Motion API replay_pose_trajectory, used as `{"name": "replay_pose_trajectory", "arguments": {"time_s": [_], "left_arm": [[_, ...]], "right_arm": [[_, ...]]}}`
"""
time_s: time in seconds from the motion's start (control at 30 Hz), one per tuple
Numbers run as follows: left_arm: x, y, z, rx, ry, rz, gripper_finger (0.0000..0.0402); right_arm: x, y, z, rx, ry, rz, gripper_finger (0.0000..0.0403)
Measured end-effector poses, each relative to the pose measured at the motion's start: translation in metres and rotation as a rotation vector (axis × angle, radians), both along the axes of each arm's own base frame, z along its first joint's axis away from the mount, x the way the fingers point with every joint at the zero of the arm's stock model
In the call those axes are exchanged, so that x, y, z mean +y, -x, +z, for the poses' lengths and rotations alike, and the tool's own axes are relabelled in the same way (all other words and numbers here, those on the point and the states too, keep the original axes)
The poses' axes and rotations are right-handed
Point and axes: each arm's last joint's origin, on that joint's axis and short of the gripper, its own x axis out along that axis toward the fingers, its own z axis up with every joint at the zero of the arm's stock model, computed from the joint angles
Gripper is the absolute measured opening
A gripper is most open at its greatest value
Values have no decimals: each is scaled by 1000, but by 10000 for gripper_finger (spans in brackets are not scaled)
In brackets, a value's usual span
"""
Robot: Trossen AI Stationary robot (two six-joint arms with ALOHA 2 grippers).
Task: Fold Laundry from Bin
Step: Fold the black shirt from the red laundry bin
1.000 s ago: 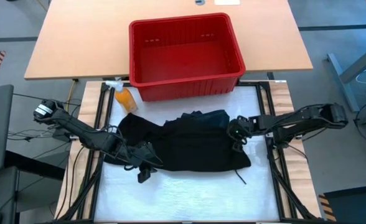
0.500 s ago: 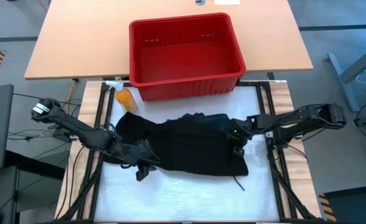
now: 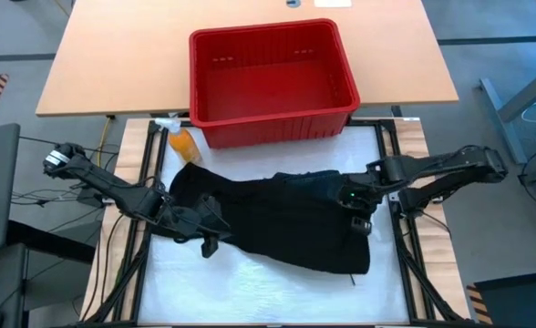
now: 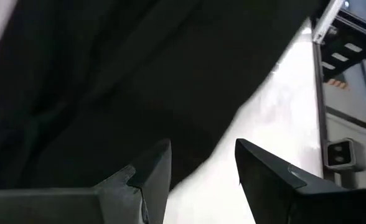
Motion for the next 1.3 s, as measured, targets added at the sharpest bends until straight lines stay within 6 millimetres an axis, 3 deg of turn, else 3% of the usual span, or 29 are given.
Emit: {"name": "replay_pose_trajectory", "arguments": {"time_s": [0.13, 0.43, 0.9, 1.0, 1.17, 1.3], "left_arm": [[0, -6, -2, -24, -55, -11, 167], [-5, -20, -17, 21, -95, -97, 167], [-10, -26, -28, 57, -105, -177, 167], [-9, -26, -28, 57, -112, -175, 167], [-9, -27, -27, 43, -114, -160, 167], [-10, -29, -24, 6, -116, -164, 167]], "right_arm": [[11, 0, 14, -26, 15, -11, 47], [20, -8, -4, 144, 41, -137, 55], [44, -10, -10, 183, 22, -120, 154], [52, -10, -10, 159, -4, -88, 136], [60, -8, -9, 169, -27, -100, 37], [66, -6, -6, 198, -106, -136, 30]]}}
